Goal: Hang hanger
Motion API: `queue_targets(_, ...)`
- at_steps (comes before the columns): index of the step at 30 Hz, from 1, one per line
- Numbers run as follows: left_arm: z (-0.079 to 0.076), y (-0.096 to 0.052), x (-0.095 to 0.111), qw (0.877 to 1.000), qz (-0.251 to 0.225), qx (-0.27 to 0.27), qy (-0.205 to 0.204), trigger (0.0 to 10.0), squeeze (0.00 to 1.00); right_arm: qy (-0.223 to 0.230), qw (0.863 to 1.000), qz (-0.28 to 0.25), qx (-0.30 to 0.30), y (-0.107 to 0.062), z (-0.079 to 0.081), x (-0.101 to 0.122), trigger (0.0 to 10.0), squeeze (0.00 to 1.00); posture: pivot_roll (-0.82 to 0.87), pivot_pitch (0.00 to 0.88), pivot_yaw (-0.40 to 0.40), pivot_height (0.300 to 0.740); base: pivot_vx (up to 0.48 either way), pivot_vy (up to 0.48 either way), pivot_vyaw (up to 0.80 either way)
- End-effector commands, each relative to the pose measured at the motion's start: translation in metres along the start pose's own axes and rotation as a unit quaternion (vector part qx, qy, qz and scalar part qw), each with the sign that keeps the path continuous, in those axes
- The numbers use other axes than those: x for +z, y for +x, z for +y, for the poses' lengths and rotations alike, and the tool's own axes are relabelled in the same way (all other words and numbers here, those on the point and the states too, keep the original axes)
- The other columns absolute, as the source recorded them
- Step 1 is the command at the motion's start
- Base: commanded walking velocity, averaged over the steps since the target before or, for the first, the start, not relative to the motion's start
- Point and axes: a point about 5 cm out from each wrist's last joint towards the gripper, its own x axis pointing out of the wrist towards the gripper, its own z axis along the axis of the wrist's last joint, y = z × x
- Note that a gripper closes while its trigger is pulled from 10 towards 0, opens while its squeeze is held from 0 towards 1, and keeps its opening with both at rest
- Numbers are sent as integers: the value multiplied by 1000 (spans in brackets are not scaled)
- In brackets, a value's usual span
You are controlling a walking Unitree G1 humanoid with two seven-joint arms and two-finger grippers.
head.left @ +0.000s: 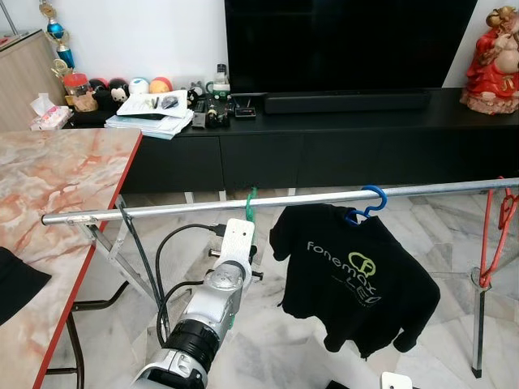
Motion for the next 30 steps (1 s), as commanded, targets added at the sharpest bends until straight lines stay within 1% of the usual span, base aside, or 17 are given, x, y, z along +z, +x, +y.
queue_targets(1,1,1,2,1000,-2,2,-2,0,0,7,1000,1,2,1,3,3,10000,0,103,0,62,740,0,0,0)
queue_targets(7,1,1,6,1000,-17,1,-12,0,0,7,1000,1,2,1,4,2,10000,0,100,0,65,740,0,0,0)
queue_targets(11,3,-1,4,1000,-23,-1,-19,0,0,6,1000,1,3,0,4,2,10000,0,94,0,69,740,0,0,0)
queue_targets(12,3,-2,4,999,-28,-3,-25,0,0,6,1000,1,2,0,4,1,10000,0,94,0,69,740,0,0,0)
queue_targets(13,5,-4,5,999,-43,-6,-32,0,0,6,1000,2,2,0,4,1,10000,0,92,0,70,740,0,0,0)
queue_targets(18,10,-9,7,997,-65,-7,-38,0,0,6,1000,2,2,0,4,0,10000,0,95,0,73,740,0,0,0)
queue_targets(19,13,-12,9,996,-79,-11,-42,0,0,6,1000,2,2,0,4,0,10000,0,98,0,73,740,0,0,0)
queue_targets(21,16,-16,9,995,-92,-19,-32,0,0,5,1000,3,2,0,4,-1,10000,0,101,0,73,740,0,0,0)
queue_targets(23,21,-21,7,995,-101,-24,-4,0,0,5,1000,3,2,0,4,-1,10000,0,101,0,76,740,0,0,0)
queue_targets(25,28,-29,1,994,-106,-33,23,0,0,4,1000,4,2,-1,4,-2,10000,0,104,0,77,740,0,0,0)
queue_targets(26,28,-29,1,994,-106,-33,23,0,0,4,1000,4,2,-1,4,-2,10000,0,104,0,77,740,0,0,0)
queue_targets(28,35,-42,-10,990,-103,-60,69,0,0,2,1000,5,3,-1,3,-3,10000,0,120,0,73,740,0,0,0)
queue_targets(29,36,-47,-15,989,-98,-74,80,0,0,2,1000,5,3,-1,3,-3,10000,0,120,0,73,740,0,0,0)
queue_targets(30,38,-52,-20,988,-92,-91,79,0,0,1,1000,6,3,-1,3,-3,10000,0,126,0,72,740,0,0,0)
